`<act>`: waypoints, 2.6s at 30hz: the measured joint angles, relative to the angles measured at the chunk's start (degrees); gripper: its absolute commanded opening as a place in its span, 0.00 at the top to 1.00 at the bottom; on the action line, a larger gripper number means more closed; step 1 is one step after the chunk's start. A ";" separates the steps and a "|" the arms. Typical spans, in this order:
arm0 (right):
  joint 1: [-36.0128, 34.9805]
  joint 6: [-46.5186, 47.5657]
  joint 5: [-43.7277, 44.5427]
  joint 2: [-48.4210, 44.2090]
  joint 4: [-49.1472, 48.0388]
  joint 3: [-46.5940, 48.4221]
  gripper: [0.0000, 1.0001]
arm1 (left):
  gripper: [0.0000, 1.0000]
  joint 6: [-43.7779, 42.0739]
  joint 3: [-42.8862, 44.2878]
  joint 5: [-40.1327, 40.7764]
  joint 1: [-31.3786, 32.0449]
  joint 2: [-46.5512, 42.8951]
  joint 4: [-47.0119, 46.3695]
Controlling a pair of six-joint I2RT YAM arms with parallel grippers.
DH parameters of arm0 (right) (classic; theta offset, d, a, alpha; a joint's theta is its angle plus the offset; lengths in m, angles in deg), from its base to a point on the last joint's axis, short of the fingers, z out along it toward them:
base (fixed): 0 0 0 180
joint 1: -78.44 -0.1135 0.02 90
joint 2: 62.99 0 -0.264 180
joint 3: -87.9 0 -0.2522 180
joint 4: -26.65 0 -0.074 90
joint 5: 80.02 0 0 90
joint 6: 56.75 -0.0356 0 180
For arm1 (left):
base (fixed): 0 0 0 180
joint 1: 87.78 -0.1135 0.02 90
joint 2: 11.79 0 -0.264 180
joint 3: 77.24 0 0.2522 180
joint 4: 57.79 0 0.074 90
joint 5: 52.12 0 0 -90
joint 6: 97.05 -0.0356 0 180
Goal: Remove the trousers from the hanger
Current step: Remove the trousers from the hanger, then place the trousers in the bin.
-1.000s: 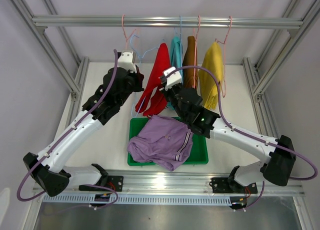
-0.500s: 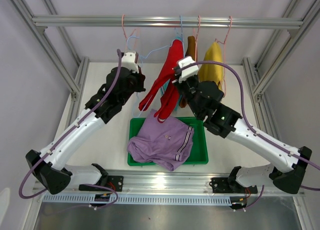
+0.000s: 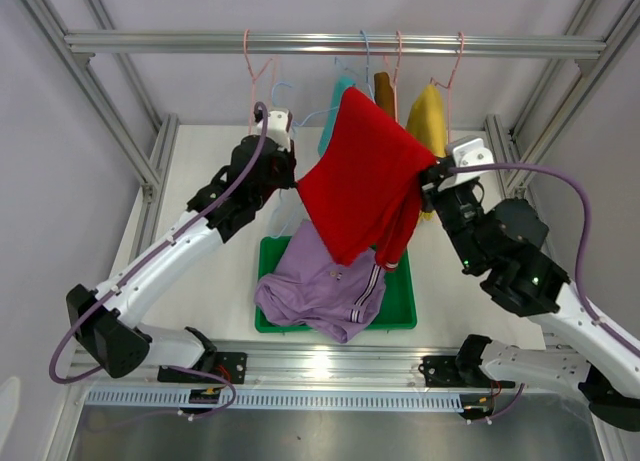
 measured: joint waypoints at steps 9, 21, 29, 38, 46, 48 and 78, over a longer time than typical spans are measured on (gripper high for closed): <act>0.00 -1.22 1.44 -8.79 6.16 -2.86 1.00 | 1.00 -1.40 -0.20 2.14 2.01 1.05 0.39; 0.02 -7.76 -1.09 -14.34 14.45 -8.57 1.00 | 0.99 -3.13 -0.20 3.96 2.71 0.92 1.16; -0.13 -13.99 -6.38 -13.92 14.60 -18.45 1.00 | 0.99 -5.20 0.52 5.55 2.75 -0.50 2.29; -2.95 -17.77 -9.11 -10.32 11.61 -20.09 1.00 | 0.99 -6.43 1.57 6.80 2.78 -2.82 3.54; -9.88 -18.97 -9.57 -0.42 4.81 -20.09 1.00 | 1.00 -7.28 2.36 7.76 2.80 -6.14 3.76; -11.50 -19.26 -9.79 2.45 2.82 -20.09 1.00 | 1.00 -7.48 2.45 8.07 2.80 -6.75 3.78; -25.97 -29.16 -19.21 21.40 1.62 -9.66 0.29 | 0.99 -8.39 2.78 8.74 2.78 -10.10 4.63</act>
